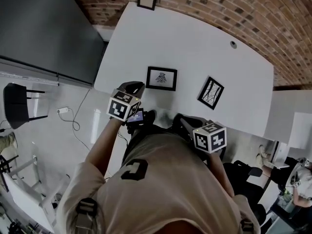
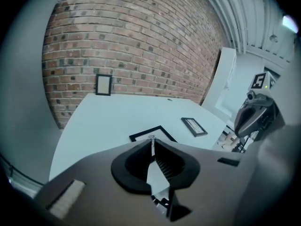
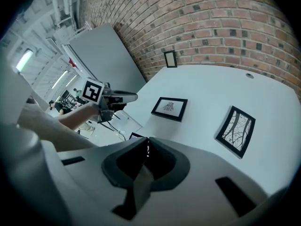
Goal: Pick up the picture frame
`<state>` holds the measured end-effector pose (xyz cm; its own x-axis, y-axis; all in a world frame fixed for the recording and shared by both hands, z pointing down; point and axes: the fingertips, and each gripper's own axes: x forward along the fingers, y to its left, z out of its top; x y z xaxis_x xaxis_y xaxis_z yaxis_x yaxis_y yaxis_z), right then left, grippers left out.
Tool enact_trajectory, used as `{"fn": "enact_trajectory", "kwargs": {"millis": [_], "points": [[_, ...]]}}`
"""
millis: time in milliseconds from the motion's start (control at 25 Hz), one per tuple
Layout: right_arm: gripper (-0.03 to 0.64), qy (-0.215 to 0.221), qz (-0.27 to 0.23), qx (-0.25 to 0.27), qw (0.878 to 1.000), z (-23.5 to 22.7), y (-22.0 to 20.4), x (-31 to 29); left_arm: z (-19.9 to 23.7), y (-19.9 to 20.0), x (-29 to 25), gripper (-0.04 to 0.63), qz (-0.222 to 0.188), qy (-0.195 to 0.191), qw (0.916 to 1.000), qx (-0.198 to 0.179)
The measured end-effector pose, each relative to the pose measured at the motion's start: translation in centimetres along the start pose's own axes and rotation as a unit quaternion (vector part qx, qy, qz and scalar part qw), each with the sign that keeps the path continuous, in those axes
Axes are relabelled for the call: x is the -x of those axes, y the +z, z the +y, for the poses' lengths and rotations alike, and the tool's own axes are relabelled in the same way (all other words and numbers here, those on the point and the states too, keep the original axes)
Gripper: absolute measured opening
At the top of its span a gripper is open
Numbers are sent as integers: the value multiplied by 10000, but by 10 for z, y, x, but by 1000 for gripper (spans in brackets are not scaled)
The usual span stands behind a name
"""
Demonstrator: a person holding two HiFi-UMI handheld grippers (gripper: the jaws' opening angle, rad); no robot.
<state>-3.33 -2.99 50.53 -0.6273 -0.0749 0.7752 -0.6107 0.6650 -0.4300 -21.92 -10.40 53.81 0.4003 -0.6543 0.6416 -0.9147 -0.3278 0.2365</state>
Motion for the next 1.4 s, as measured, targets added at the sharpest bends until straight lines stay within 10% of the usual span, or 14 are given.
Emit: {"fn": "enact_trajectory", "kwargs": {"millis": [640, 800, 1400], "points": [[6, 462, 100, 227, 9986, -70, 15, 36, 18, -5, -70, 23, 595, 903, 9938, 249], [6, 511, 113, 240, 9983, -76, 15, 37, 25, -10, -77, 200, 755, 1021, 9913, 334], [6, 545, 72, 304, 9980, -76, 11, 34, 44, -55, -101, 232, 1286, 1603, 9783, 277]]}}
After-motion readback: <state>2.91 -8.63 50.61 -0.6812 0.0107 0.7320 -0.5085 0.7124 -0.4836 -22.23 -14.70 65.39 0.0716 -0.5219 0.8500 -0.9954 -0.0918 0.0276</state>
